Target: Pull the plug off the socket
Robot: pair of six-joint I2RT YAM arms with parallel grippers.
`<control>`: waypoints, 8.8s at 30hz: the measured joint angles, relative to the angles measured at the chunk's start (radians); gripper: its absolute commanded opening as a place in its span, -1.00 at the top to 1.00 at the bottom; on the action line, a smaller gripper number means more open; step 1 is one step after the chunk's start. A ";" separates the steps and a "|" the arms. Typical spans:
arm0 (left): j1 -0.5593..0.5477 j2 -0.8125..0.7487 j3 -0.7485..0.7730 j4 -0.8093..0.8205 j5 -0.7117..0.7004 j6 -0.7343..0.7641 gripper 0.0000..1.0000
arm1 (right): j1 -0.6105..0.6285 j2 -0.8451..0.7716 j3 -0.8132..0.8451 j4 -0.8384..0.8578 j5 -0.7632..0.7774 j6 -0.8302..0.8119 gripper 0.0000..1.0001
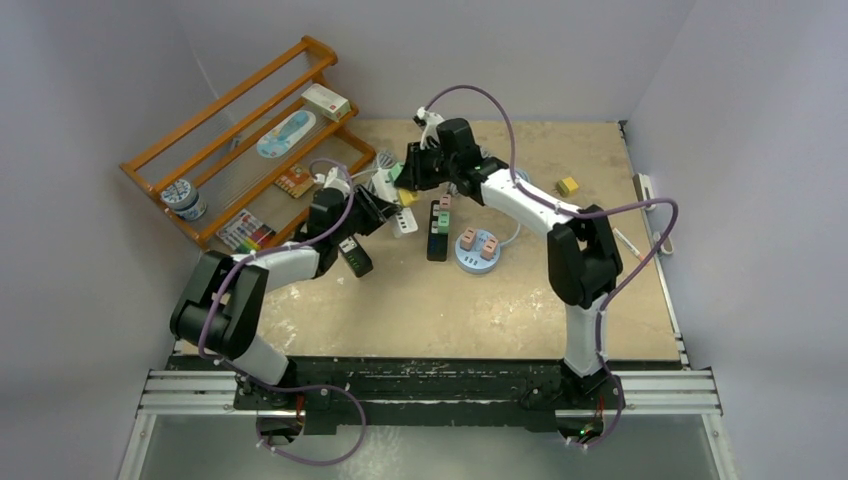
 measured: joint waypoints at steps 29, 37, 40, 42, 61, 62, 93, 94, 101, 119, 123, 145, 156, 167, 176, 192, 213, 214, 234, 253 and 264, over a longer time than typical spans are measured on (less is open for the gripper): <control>-0.001 0.026 0.171 -0.504 -0.220 0.174 1.00 | -0.701 -0.789 -0.900 0.159 -0.202 0.187 1.00; -0.001 0.018 0.171 -0.527 -0.218 0.192 1.00 | -0.743 -0.843 -1.087 0.011 -0.203 0.267 1.00; -0.001 0.018 0.171 -0.527 -0.213 0.192 1.00 | -0.743 -0.780 -1.097 -0.048 -0.197 0.266 0.84; -0.001 0.018 0.171 -0.527 -0.212 0.192 1.00 | -0.743 -0.742 -1.097 -0.065 -0.187 0.261 0.68; 0.001 -0.033 0.171 -0.568 -0.207 0.209 1.00 | -0.737 -0.699 -1.038 -0.108 -0.085 0.196 -0.84; 0.001 -0.034 0.171 -0.573 -0.205 0.217 1.00 | -0.726 -0.716 -1.016 -0.121 -0.063 0.192 -0.86; 0.001 -0.113 0.174 -0.613 -0.176 0.279 1.00 | 0.042 -0.063 -0.275 0.209 -0.205 0.023 -0.66; 0.001 -0.114 0.174 -0.615 -0.176 0.280 1.00 | 0.042 -0.062 -0.275 0.225 -0.212 0.026 -0.64; 0.002 -0.129 0.176 -0.626 -0.179 0.282 1.00 | 0.042 -0.019 -0.273 0.316 -0.240 0.056 -0.55; 0.007 -0.138 0.221 -0.710 -0.210 0.315 1.00 | 0.121 -0.051 -0.247 0.230 0.086 0.002 1.00; 0.011 -0.149 0.263 -0.718 -0.119 0.299 1.00 | 0.071 -0.156 -0.328 0.263 0.023 -0.027 1.00; 0.146 0.006 0.363 -0.936 -0.308 0.336 0.13 | -0.863 -0.260 -0.713 0.272 -0.107 0.236 0.83; 0.182 -0.055 0.525 -1.052 -0.420 0.428 -0.18 | -0.869 -0.239 -0.717 0.347 -0.041 0.297 -0.57; 0.183 -0.113 0.535 -1.016 -0.348 0.427 -0.18 | -0.284 -0.319 -0.481 0.159 0.408 0.090 -0.59; 0.183 -0.113 0.522 -1.011 -0.334 0.426 -0.18 | -0.025 -0.181 -0.211 -0.069 0.454 0.037 -0.52; 0.183 -0.113 0.472 -1.007 -0.307 0.427 -0.17 | 0.066 -0.027 -0.166 -0.354 0.533 0.043 1.00; -0.014 0.006 0.319 -0.582 -0.047 0.192 -0.14 | 0.062 -0.016 0.046 -0.190 0.233 0.069 1.00; -0.012 0.016 0.317 -0.562 -0.041 0.182 -0.14 | 0.061 -0.016 0.046 -0.186 0.216 0.072 1.00; 0.034 0.122 0.304 -0.613 -0.163 0.063 1.00 | 0.022 -0.209 -0.009 -0.183 -0.051 -0.005 1.00; 0.074 0.125 0.306 -0.619 -0.150 0.068 1.00 | -0.798 -0.691 -0.959 -0.130 -0.175 0.137 1.00; 0.074 0.053 0.282 -0.613 -0.144 0.099 1.00 | -0.824 -0.588 -0.959 -0.060 -0.185 0.150 -0.24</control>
